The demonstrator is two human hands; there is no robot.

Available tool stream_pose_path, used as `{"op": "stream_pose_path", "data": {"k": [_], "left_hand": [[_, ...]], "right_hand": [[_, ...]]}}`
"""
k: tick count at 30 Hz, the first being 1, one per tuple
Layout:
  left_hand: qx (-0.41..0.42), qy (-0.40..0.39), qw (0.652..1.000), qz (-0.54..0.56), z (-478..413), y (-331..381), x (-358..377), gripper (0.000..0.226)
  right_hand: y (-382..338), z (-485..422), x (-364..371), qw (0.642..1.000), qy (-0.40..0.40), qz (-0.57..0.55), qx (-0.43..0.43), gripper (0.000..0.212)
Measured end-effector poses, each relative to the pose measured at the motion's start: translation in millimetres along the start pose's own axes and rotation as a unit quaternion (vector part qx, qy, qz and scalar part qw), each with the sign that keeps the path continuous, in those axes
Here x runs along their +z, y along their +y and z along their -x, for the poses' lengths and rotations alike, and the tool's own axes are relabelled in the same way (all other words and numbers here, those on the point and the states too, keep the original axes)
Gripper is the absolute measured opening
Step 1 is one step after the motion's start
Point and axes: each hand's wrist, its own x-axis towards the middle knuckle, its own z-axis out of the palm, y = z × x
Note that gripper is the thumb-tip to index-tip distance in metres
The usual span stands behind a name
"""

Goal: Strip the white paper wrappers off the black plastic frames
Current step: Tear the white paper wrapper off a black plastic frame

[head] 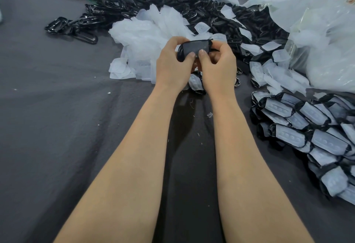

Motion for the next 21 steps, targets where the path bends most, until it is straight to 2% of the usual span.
{"op": "stream_pose_path", "data": {"k": [4, 10, 21], "left_hand": [[0.007, 0.007, 1.0, 0.003, -0.5, 0.3, -2.0, 0.024], [-0.014, -0.003, 0.997, 0.07, 0.9, -0.1, -0.7, 0.028], [-0.018, 0.003, 1.0, 0.013, 0.7, -2.3, 0.8, 0.026]], "right_hand": [[-1.3, 1.0, 0.0, 1.0, -0.026, -0.006, -0.001, 0.02], [0.5, -0.5, 0.1, 0.998, -0.007, -0.039, 0.039, 0.024], [3.1, -3.1, 0.6, 0.994, 0.011, -0.062, 0.085, 0.025]]}}
